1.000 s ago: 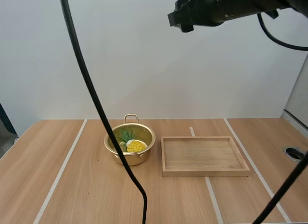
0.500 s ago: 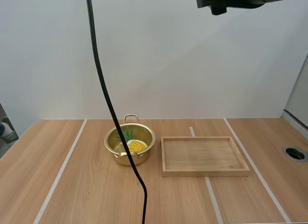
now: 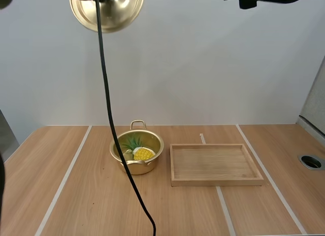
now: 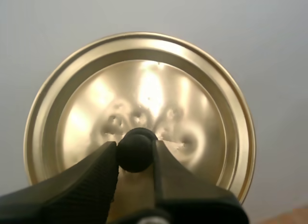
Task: Open the pot, put the pineapple inside, and close it
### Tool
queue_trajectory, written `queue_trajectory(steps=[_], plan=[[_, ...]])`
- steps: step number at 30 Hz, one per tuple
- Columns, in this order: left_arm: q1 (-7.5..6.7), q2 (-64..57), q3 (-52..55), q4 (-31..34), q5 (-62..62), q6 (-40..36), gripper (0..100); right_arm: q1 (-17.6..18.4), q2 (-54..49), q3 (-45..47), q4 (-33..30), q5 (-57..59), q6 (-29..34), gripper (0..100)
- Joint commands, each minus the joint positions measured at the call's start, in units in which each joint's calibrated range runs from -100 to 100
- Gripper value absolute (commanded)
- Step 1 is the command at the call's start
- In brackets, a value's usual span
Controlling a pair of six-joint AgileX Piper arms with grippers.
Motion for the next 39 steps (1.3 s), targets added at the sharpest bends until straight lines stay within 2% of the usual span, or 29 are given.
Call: queue_trajectory(steps=[1, 5, 17, 27, 39], plan=[[0.05, 0.0, 3.8, -1.9, 4.0, 2.1, 0, -0.2, -0.5, 0.0, -0.3, -0.9, 0.2, 100], [0.05, 1.8, 6.0, -3.6, 16.7, 6.3, 0, -0.2, -0.5, 0.0, -0.3, 1.4, 0.2, 100], [0.05, 14.1, 6.0, -3.6, 40.2, 6.3, 0, -0.2, -1.9, 0.0, -0.3, 5.8, 0.2, 100], [0.05, 25.3, 6.0, -3.6, 40.2, 8.4, 0, -0.2, -3.4, 0.0, -4.4, 5.9, 0.2, 100], [-0.11, 32.9, 8.6, -2.6, 40.2, 14.3, 0, -0.3, -3.1, 0.0, -4.6, 6.1, 0.2, 100]])
